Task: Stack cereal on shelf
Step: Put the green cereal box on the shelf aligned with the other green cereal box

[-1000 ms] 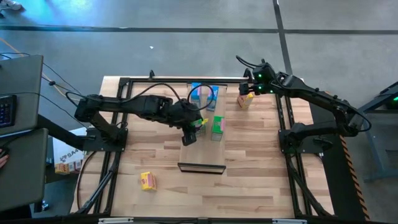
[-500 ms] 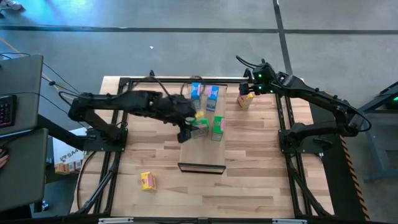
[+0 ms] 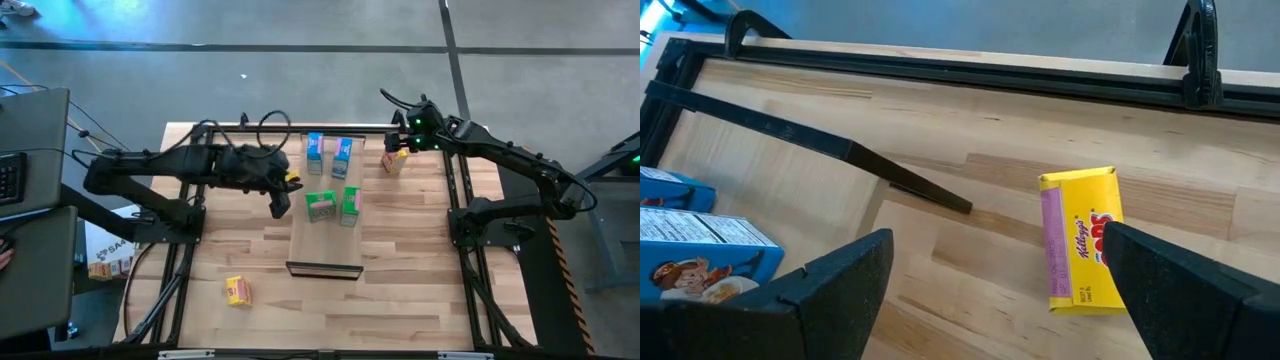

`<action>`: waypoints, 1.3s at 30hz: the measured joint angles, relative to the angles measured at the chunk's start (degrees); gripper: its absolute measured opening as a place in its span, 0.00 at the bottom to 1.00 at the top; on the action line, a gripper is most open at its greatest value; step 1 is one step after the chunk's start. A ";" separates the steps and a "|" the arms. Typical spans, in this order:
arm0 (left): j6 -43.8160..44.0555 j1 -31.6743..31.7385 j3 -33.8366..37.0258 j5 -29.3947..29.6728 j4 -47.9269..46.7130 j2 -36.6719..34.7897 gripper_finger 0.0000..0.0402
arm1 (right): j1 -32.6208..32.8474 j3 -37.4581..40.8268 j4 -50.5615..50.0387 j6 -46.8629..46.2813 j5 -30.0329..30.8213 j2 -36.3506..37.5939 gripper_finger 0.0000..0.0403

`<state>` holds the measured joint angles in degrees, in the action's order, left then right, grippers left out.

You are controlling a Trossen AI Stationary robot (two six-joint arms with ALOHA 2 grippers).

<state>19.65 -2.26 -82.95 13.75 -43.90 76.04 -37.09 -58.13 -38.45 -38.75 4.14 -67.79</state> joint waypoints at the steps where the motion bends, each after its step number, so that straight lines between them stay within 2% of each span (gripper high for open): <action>1: 2.24 0.00 3.24 0.36 2.51 -1.28 0.16 | -0.01 0.02 -0.01 -0.01 0.00 0.00 0.89; 3: 7.61 0.00 10.00 1.33 10.32 -4.32 0.05 | 0.01 0.02 -0.01 -0.02 0.31 0.00 0.89; 7: 18.35 0.61 21.15 3.88 21.48 -8.29 0.02 | -0.01 0.00 -0.01 -0.25 0.81 0.00 0.89; 11: 23.09 1.58 26.81 2.43 26.10 -8.53 0.01 | 0.01 0.02 0.01 -0.25 0.81 0.00 0.89; 25: 27.17 1.81 28.25 0.31 34.07 -1.93 0.00 | -0.01 0.02 0.12 -0.03 0.83 0.00 0.89; 28: 28.31 1.65 28.27 -1.18 34.21 -1.52 0.00 | -0.01 0.02 0.12 -0.02 0.79 0.00 0.89; 39: 34.14 -2.37 28.27 -0.94 33.62 -1.80 0.00 | -0.01 0.02 0.12 0.18 0.79 0.00 0.89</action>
<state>53.80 -4.63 -54.68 12.80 -10.27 74.24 -37.10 -58.11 -38.33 -38.57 4.93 -67.79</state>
